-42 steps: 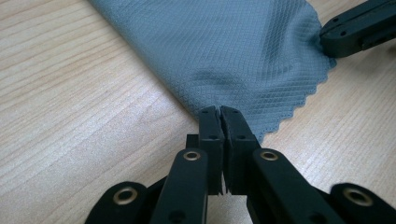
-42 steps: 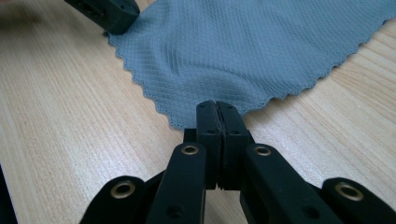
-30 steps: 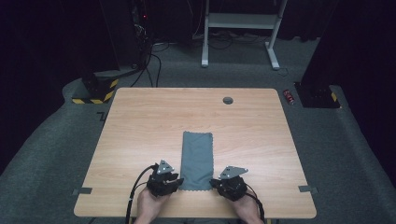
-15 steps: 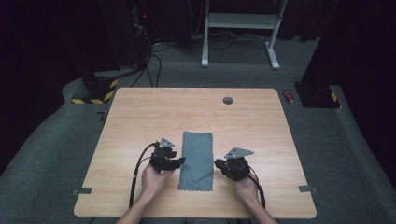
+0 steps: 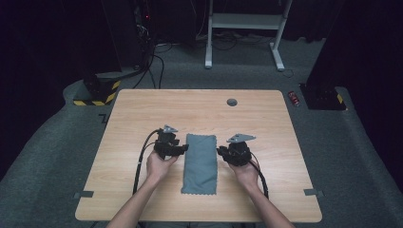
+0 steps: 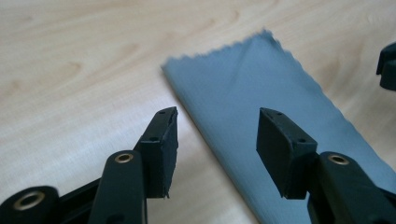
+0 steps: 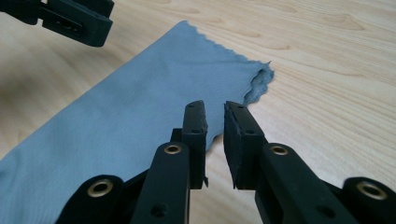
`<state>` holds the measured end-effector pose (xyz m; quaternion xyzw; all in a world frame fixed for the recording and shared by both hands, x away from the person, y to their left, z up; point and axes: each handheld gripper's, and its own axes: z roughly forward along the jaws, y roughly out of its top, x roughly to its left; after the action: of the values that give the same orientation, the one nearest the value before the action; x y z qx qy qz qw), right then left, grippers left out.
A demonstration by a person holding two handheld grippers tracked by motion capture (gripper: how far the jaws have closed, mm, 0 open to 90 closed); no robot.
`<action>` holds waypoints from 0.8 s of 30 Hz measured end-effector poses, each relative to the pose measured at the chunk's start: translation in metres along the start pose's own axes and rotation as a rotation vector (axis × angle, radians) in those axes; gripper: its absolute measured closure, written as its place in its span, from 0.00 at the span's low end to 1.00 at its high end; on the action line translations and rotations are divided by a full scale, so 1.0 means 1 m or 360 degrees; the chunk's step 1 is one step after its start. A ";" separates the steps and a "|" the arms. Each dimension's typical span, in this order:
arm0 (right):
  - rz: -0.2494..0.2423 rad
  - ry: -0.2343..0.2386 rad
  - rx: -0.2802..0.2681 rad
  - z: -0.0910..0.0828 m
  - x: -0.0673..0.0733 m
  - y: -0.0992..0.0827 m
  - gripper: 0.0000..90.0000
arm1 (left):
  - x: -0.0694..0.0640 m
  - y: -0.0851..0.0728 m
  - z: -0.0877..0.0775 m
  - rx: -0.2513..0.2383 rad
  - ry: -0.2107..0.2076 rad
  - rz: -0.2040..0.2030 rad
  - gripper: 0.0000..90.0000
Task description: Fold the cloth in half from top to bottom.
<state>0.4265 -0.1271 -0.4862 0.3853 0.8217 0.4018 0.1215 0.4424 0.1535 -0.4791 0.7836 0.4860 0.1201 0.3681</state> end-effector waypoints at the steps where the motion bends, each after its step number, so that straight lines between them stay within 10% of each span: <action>1: 0.0014 -0.0003 -0.0003 0.003 -0.003 0.002 0.87 | 0.002 0.003 0.003 0.0015 0.0011 -0.0006 0.54; 24: 0.0250 -0.0200 0.0086 0.062 -0.033 0.038 0.72 | 0.025 0.028 0.061 0.0077 0.0170 -0.0135 0.53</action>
<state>0.5009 -0.1014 -0.5013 0.4761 0.7903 0.3628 0.1305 0.5072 0.1400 -0.5061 0.7633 0.5404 0.1343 0.3275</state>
